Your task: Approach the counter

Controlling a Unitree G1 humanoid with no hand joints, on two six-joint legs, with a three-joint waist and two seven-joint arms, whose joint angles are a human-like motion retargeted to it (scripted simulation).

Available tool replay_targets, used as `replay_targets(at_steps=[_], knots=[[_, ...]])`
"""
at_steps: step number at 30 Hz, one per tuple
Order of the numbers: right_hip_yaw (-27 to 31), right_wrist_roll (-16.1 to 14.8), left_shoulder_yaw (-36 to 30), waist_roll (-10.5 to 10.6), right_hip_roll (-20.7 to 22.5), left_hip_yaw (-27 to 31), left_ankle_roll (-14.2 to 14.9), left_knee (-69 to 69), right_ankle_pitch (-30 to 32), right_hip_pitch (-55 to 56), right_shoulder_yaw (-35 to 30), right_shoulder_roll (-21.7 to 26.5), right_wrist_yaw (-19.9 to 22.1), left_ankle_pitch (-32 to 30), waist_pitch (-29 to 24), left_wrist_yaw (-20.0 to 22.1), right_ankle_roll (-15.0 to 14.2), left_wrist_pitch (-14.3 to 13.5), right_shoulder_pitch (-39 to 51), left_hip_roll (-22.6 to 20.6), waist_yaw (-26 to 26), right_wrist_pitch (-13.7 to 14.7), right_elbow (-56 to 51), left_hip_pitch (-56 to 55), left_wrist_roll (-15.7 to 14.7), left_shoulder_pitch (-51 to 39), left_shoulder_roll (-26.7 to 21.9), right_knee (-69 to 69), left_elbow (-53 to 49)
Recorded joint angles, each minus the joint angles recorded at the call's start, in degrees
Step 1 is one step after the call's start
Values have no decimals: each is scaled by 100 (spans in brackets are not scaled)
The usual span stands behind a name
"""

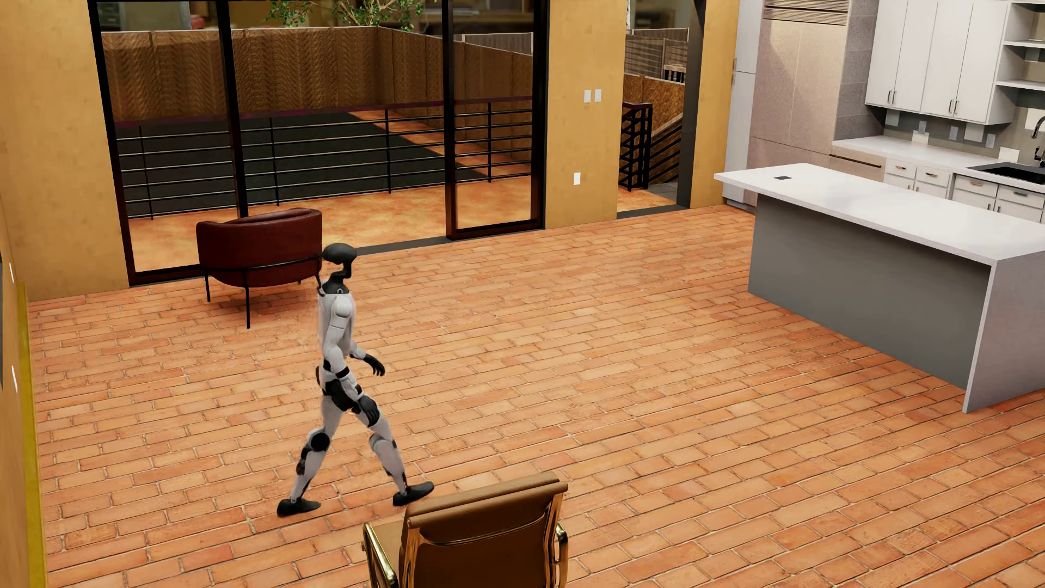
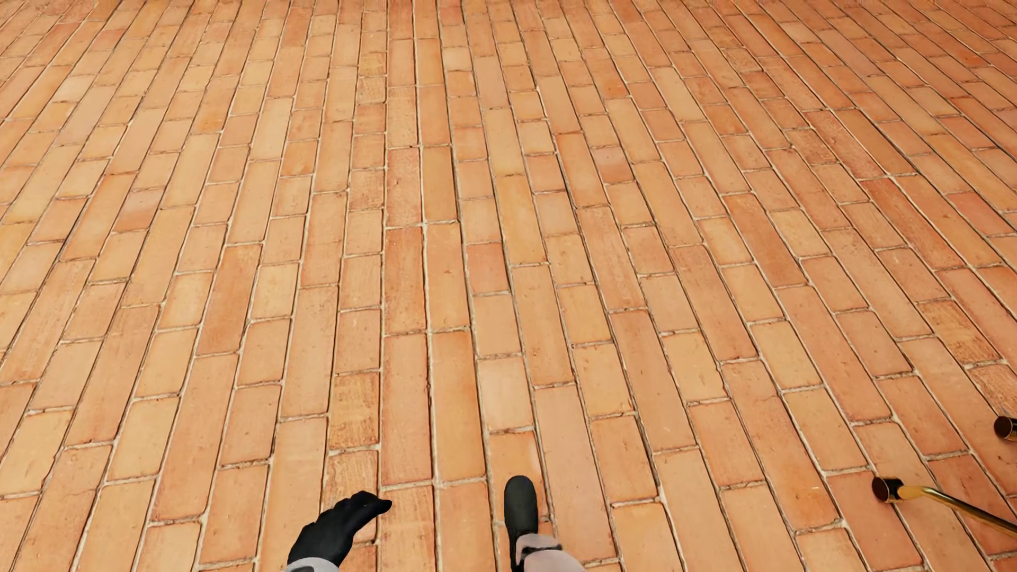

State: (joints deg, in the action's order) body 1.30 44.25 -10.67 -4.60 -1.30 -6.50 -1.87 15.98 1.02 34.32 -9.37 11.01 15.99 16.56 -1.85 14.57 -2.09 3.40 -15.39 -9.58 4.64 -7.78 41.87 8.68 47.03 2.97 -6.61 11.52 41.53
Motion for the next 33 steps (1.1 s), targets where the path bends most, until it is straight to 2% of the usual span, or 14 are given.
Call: replay_targets(at_steps=[2,5,7,8,10,14,16,19,21,22,25,26,30,33], knots=[[18,261,56,126,178,157,101,221,740,-7,20,-60,-97,-347,78,-229,279,253,-37,173,94,83,248,370,-53,99,-27,684,313],[-236,397,326,434,523,229,791,1848,373,-364,386,-333,-127,-1885,69,-417,419,654,254,685,156,-8,819,-9,-109,571,-48,1233,568],[-442,417,-69,618,725,158,1525,3776,41,-783,512,-492,23,-3254,0,-903,487,444,372,1267,155,125,943,-1009,63,757,-318,1167,496],[-532,462,-294,708,837,84,1607,4573,-115,-982,460,-547,23,-3532,-41,-1167,516,251,497,1621,121,227,951,-1545,178,826,-545,1135,329],[-588,652,-321,860,1081,152,1428,5475,-434,-1407,191,-600,-52,-2718,-123,-1287,577,131,877,2006,-7,424,960,-2565,182,1018,-749,1089,-142],[-382,860,790,983,1356,269,940,4380,-1201,-2172,-327,-662,-145,-910,-200,-479,655,375,1779,2173,-302,568,909,-3970,-522,1543,-351,1285,-996],[-235,830,874,967,1332,108,700,2745,-1453,-2603,-547,-641,-140,-883,-183,-415,657,464,2115,2155,-425,657,773,-4258,-587,1541,-231,1156,-1010],[-31,656,546,926,1266,-127,1018,-67,-1676,-3316,-867,-678,-83,-1190,-104,-815,660,444,2430,1947,-592,758,599,-4200,-208,1415,-346,765,-717],[89,646,592,890,1256,193,1404,-504,-1810,-3763,-1120,-725,-76,-1143,-64,-778,634,436,2542,1802,-680,750,612,-4283,-42,1449,-330,742,-568],[133,657,701,868,1204,319,1177,-291,-1841,-3960,-1201,-724,-97,-1409,-42,-666,603,449,2538,1708,-711,716,626,-4282,-80,1472,-235,764,-482],[120,632,982,718,933,189,488,990,-1231,-4315,-1173,-713,-128,-2135,41,-527,430,619,2219,1508,-768,444,739,-4342,-140,1456,20,1429,-55],[96,608,1033,628,783,102,301,1277,-763,-4245,-1114,-685,-155,-1882,62,-511,374,666,2051,1378,-776,299,827,-4262,-108,1416,100,1917,95],[110,808,1070,206,-70,-454,29,1402,1498,-2606,-1441,-227,-579,-1008,30,-368,-669,495,1663,823,-782,131,1073,-3454,-59,1127,325,5217,352],[240,411,929,3,-129,-567,-88,1273,652,-1248,-1122,113,-565,-511,-52,-297,-488,316,1067,449,-687,200,559,-2732,12,682,307,6176,434]])
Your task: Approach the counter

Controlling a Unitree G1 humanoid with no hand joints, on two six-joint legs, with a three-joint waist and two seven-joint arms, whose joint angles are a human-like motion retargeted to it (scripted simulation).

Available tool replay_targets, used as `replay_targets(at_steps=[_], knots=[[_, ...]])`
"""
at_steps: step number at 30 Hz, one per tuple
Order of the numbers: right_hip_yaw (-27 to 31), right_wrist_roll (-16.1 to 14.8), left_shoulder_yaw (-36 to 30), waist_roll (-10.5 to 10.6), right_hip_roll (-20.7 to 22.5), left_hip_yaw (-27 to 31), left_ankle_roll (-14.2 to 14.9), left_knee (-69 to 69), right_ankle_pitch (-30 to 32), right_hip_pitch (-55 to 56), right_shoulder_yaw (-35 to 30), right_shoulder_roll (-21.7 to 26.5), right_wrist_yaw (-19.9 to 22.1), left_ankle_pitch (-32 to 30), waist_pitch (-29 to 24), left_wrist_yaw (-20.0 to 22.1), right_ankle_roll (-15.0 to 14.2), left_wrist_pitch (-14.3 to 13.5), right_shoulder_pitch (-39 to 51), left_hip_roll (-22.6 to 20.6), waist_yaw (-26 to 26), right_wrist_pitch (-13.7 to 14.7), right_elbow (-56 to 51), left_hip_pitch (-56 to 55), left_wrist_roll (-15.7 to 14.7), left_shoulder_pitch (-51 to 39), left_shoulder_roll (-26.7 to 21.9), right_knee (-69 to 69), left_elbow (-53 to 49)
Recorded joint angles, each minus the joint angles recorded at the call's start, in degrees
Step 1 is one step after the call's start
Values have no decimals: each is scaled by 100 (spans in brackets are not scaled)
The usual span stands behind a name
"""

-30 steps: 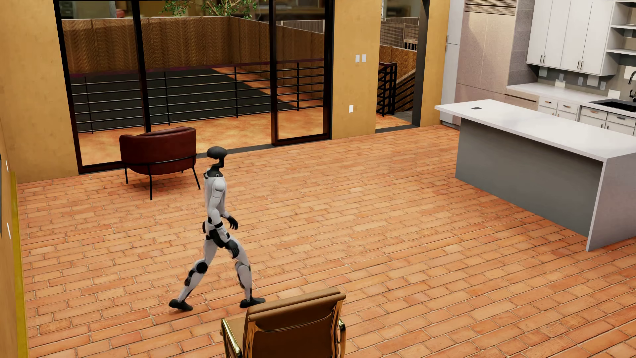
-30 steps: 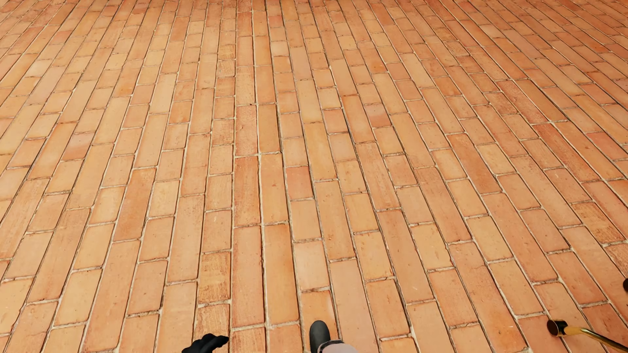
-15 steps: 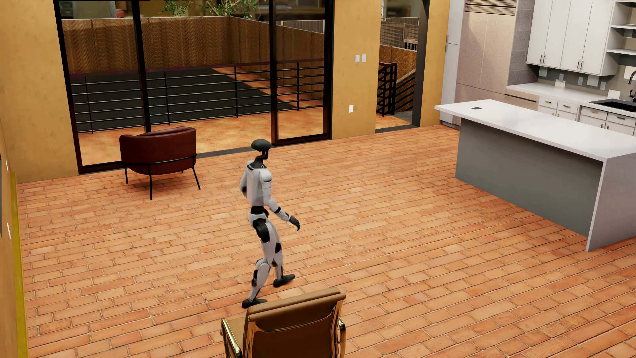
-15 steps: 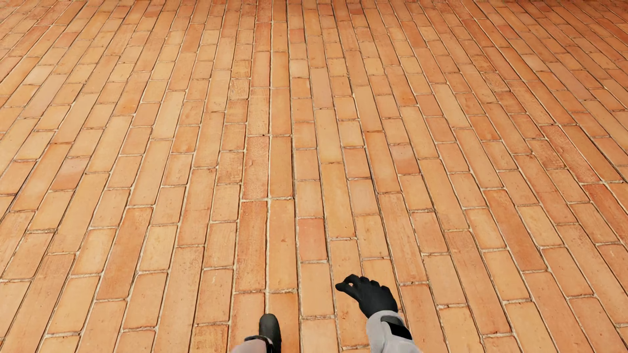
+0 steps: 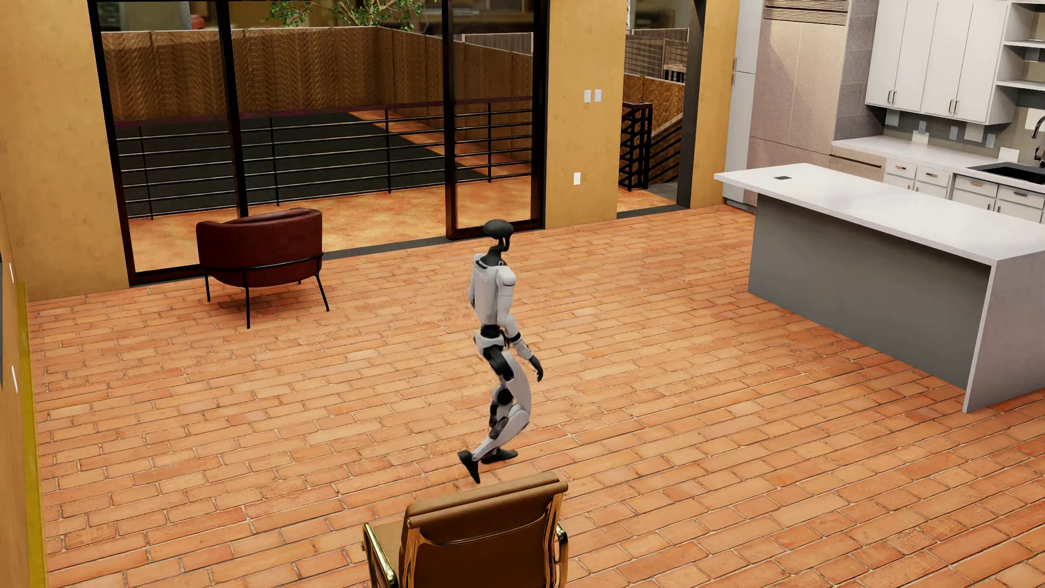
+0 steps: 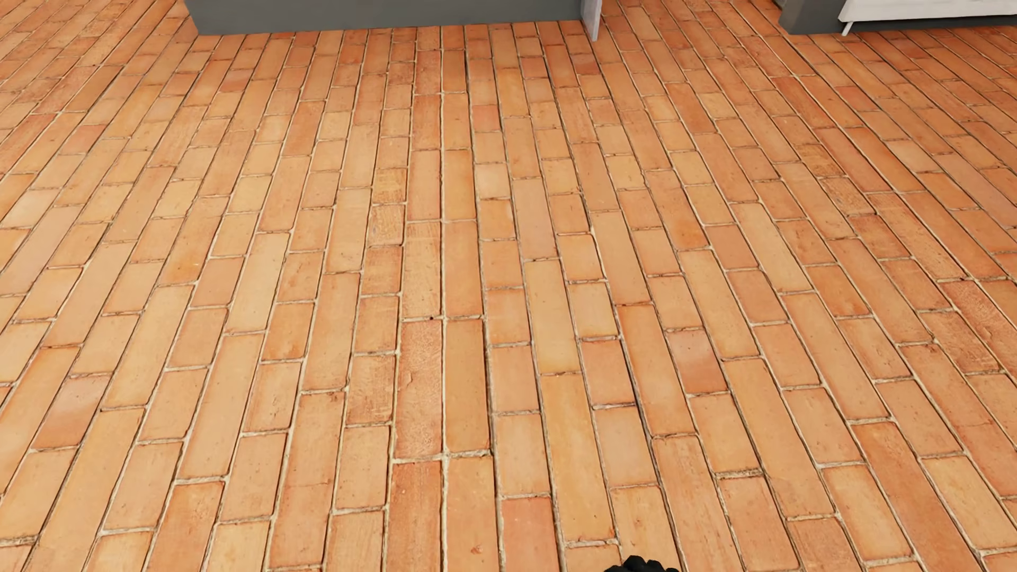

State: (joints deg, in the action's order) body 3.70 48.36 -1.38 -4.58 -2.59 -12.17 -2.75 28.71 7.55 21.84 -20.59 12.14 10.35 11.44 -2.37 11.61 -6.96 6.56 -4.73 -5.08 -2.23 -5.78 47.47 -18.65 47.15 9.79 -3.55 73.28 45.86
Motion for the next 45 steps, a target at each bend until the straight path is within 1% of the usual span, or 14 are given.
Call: replay_targets(at_steps=[5,9,12,13,16,18,20,25,27,31,36,40,42,45], knots=[[135,-471,-447,-66,127,246,-72,-479,-1296,1245,739,-23,292,609,-52,-40,543,-291,-723,-361,320,-297,-420,1279,70,-726,-142,-2721,-215],[-258,-289,-809,-26,66,546,-48,-1065,-879,1103,824,-94,359,752,6,-131,429,-310,-956,-465,555,-265,-227,2298,15,-1060,-235,-6274,-331],[-168,-66,-1044,67,296,735,-41,-765,-330,1170,775,-146,349,681,52,-127,879,151,-1011,-359,681,-197,57,2843,183,-986,-296,-5485,-321],[-231,-33,-1081,139,362,761,37,-517,-33,1060,848,-226,362,397,81,-112,748,348,-1014,-242,703,-237,183,2965,227,-870,-309,-5247,-269],[-529,-42,-869,446,725,799,722,1465,-411,588,1135,-559,386,-1421,105,-345,949,643,-834,348,715,-377,532,2424,33,-429,-324,-4801,108],[-755,40,-1057,653,949,844,1612,3264,-786,184,1133,-702,404,-2792,64,-806,987,508,-611,910,702,-266,505,1412,44,-280,-516,-4824,250],[-850,117,-1422,841,1172,914,1681,4297,-1119,-216,1077,-760,428,-2453,8,-1117,1059,190,-313,1238,641,-37,433,391,230,-86,-850,-4855,-5],[-582,411,-663,1020,1522,907,883,2767,-1973,-1231,574,-809,351,-513,-51,-586,1173,238,850,1611,379,148,489,-1211,-379,566,-679,-4817,-877],[-424,356,-628,1008,1534,765,749,945,-2189,-1669,422,-829,357,-545,-22,-523,1184,313,1139,1590,284,260,369,-1368,-351,525,-632,-5015,-794],[-200,115,-580,933,1523,746,1448,-1774,-2461,-2539,80,-892,371,-706,80,-840,1139,365,1332,1353,173,435,125,-1399,-92,375,-630,-5425,-577],[-90,-10,-225,659,1103,898,479,-211,-1784,-3240,198,-940,488,-1475,220,-660,842,468,785,795,57,-82,655,-1388,-29,341,-295,-4744,-278],[33,491,85,276,316,246,33,66,707,-1823,-152,-504,169,-645,189,-520,-654,300,496,353,-87,-195,1193,-662,-48,274,29,-1525,20],[33,456,17,116,3,-34,-20,-37,539,-785,-129,-190,123,-316,139,-491,-495,132,441,185,-103,0,968,-169,76,120,39,-246,100],[77,-175,-189,-21,28,-73,-28,-162,-564,419,624,69,283,158,64,-529,-51,22,40,-95,43,44,74,565,327,-329,-11,-150,218]])
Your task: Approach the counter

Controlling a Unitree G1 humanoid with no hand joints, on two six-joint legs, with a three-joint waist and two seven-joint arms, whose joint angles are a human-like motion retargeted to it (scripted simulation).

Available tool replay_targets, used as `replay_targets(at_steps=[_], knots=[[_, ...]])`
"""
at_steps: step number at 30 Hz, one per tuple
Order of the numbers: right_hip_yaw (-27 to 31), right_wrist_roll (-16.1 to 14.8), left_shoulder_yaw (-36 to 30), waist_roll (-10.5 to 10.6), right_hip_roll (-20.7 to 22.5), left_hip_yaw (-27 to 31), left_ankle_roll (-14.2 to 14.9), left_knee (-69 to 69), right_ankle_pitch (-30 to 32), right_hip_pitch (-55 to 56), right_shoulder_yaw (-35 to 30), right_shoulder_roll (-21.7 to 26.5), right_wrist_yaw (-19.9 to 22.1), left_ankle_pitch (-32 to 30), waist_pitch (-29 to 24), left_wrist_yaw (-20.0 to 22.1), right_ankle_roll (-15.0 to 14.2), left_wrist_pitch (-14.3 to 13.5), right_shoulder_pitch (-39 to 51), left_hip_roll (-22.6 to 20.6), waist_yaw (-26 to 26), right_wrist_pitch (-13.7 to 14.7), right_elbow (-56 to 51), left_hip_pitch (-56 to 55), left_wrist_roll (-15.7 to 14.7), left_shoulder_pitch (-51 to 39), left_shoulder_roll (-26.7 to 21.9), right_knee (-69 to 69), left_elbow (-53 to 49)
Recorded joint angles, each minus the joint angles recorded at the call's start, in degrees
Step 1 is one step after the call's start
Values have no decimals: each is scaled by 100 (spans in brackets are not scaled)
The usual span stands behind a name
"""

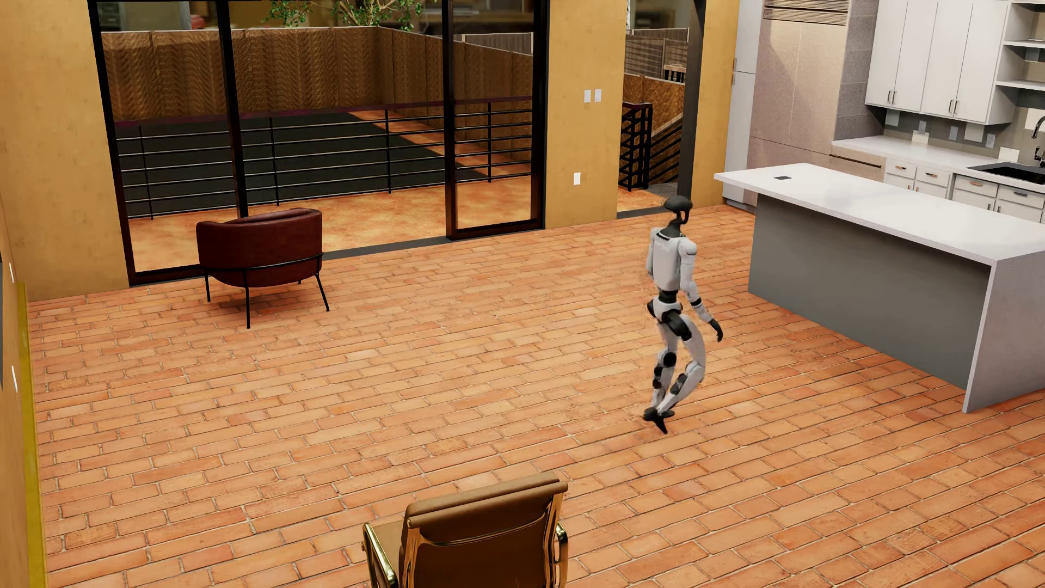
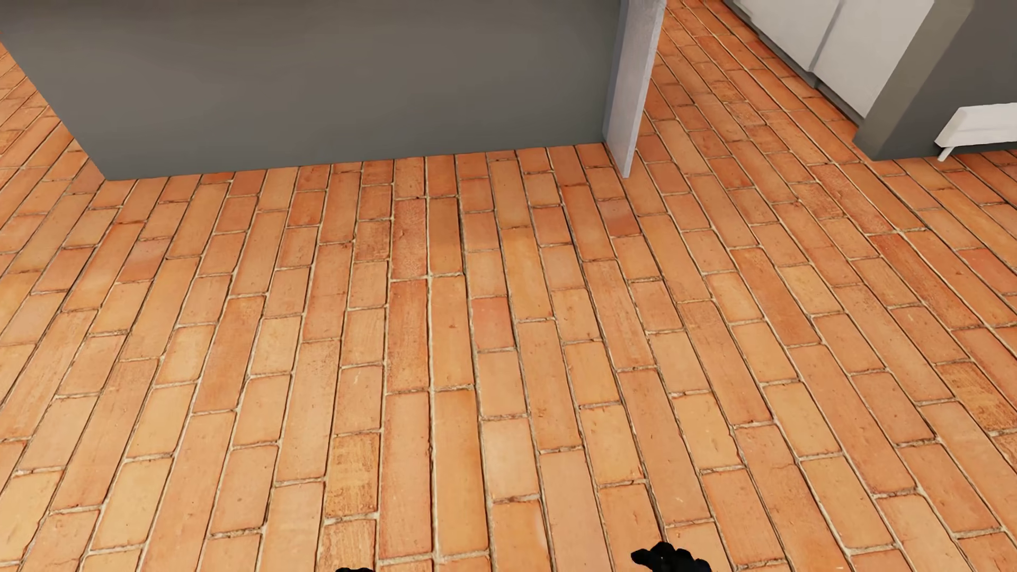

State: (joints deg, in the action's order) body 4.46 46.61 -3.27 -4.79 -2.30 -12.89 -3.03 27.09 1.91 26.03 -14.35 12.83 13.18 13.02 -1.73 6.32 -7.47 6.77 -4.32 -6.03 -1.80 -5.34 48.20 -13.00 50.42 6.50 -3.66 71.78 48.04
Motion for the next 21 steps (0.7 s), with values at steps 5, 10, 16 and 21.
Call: replay_targets(at_steps=[5,10,16,21], knots=[[-205,-391,-241,-62,-52,343,-28,-513,-614,740,549,-158,306,455,-12,125,458,-273,-493,-284,385,-73,-899,1158,-72,-478,-179,-3804,-446],[-418,-1,-473,0,111,828,76,-663,61,514,536,-397,566,477,60,399,744,-249,-821,-336,626,-61,-543,2170,-216,-562,-236,-5729,-580],[-911,348,-691,527,670,1057,1464,2618,-46,-250,452,-822,512,-2416,120,-75,1152,-137,-840,671,689,-34,540,1325,-267,197,-511,-4778,-262],[-988,658,-364,867,1213,889,1379,4332,-930,-1128,142,-869,530,-1484,-26,40,1264,-39,35,1620,519,232,739,-861,-664,799,-801,-4626,-919]])
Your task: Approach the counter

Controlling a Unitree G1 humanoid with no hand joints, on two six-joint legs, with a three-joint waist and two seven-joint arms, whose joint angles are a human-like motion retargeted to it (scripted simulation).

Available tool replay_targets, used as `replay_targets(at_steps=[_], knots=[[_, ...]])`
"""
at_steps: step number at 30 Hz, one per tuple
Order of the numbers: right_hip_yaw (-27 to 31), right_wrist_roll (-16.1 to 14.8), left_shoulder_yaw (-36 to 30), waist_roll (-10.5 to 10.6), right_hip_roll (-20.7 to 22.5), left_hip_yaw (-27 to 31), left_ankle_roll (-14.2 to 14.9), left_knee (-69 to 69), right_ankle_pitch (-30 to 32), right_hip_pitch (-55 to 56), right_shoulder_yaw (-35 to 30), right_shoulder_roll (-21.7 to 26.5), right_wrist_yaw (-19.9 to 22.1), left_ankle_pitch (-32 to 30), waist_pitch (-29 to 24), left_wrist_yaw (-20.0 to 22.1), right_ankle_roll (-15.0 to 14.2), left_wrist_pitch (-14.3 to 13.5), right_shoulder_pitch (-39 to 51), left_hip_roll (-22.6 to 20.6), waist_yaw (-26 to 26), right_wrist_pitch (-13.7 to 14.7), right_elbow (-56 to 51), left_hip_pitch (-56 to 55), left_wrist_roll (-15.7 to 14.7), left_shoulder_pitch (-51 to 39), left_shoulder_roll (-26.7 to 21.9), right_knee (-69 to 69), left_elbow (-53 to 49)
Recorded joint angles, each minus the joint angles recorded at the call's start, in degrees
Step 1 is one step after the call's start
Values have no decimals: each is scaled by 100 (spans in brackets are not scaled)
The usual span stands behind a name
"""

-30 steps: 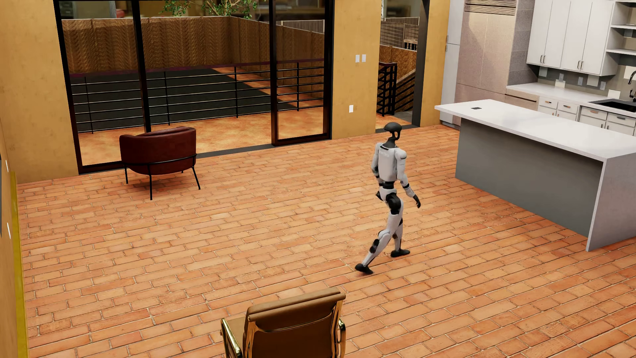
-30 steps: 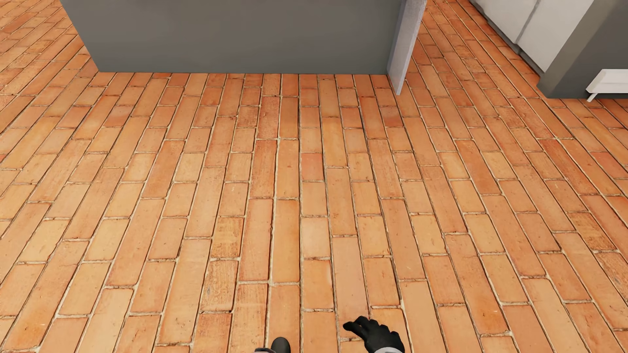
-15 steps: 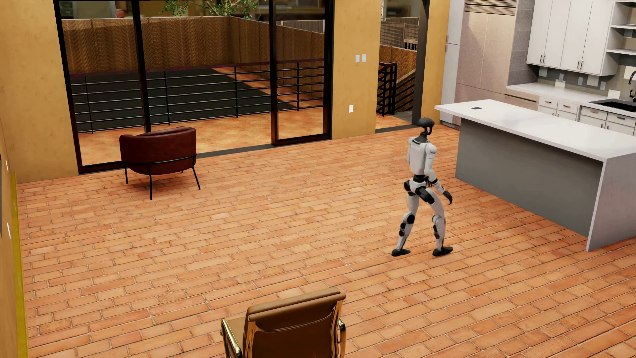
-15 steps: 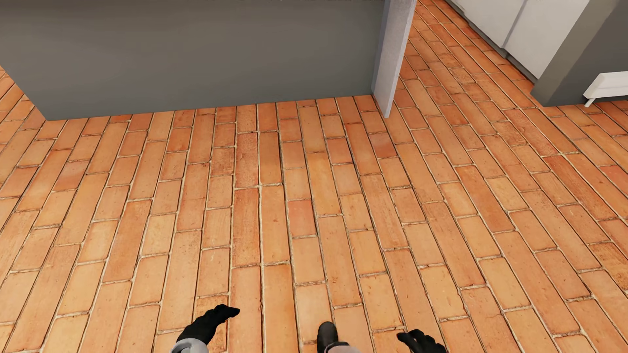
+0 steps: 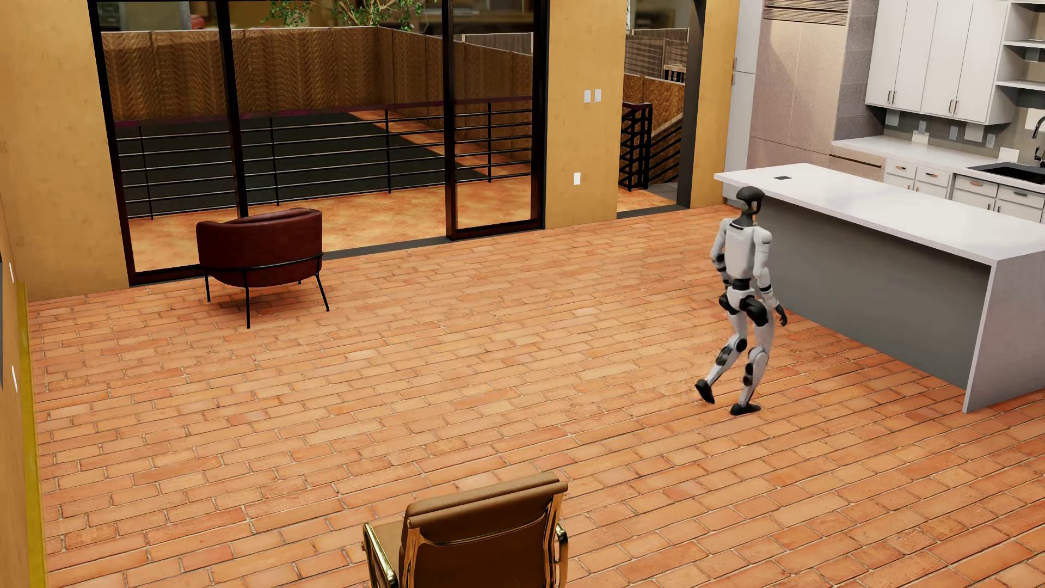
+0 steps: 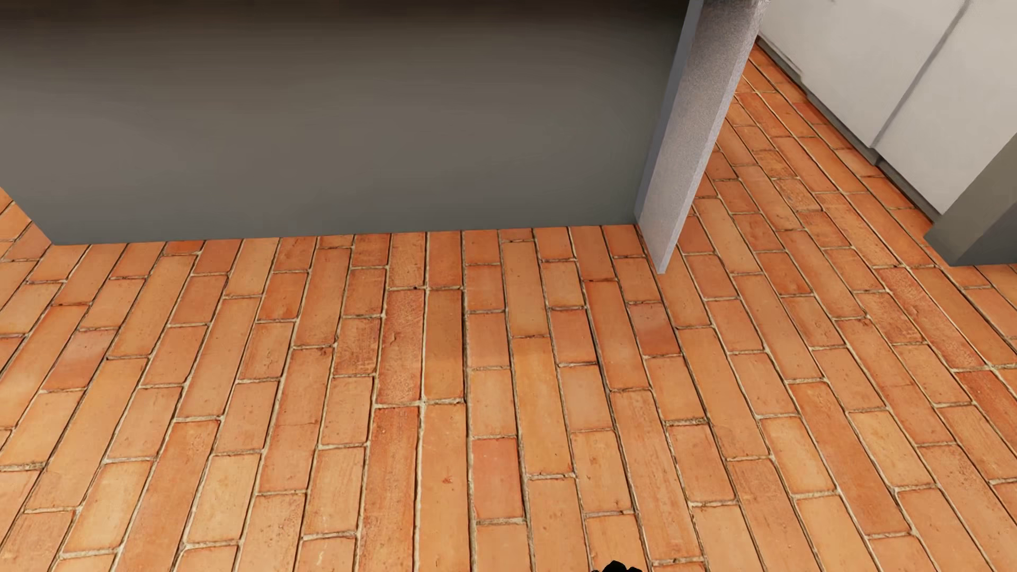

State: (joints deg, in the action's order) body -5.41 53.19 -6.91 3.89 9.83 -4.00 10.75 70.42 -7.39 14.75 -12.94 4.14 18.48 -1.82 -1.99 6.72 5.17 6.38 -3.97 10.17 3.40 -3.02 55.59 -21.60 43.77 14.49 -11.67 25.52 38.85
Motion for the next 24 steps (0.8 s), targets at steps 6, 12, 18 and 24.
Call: replay_targets(at_steps=[6,12,18,24], knots=[[567,-262,208,40,253,-522,-527,-4304,-630,-1156,-222,-44,103,709,-6,-83,50,286,865,91,-295,407,-693,-797,17,190,203,-309,-15],[937,-449,432,-58,106,-565,-611,-5382,-698,-2231,-507,-97,139,-250,131,-160,-48,288,881,-234,-387,330,-744,-649,215,167,462,-394,92],[745,-136,576,-518,-933,-1188,-1231,-4974,1817,-1324,-792,302,-775,291,248,-130,-834,337,315,-910,-511,-151,9,217,278,-148,855,2545,378],[694,-791,595,-923,-1729,-1516,-1403,-4800,468,846,2,756,-565,1123,141,155,-1188,62,-290,-1677,-388,-343,-641,1055,435,-700,950,4239,691]])
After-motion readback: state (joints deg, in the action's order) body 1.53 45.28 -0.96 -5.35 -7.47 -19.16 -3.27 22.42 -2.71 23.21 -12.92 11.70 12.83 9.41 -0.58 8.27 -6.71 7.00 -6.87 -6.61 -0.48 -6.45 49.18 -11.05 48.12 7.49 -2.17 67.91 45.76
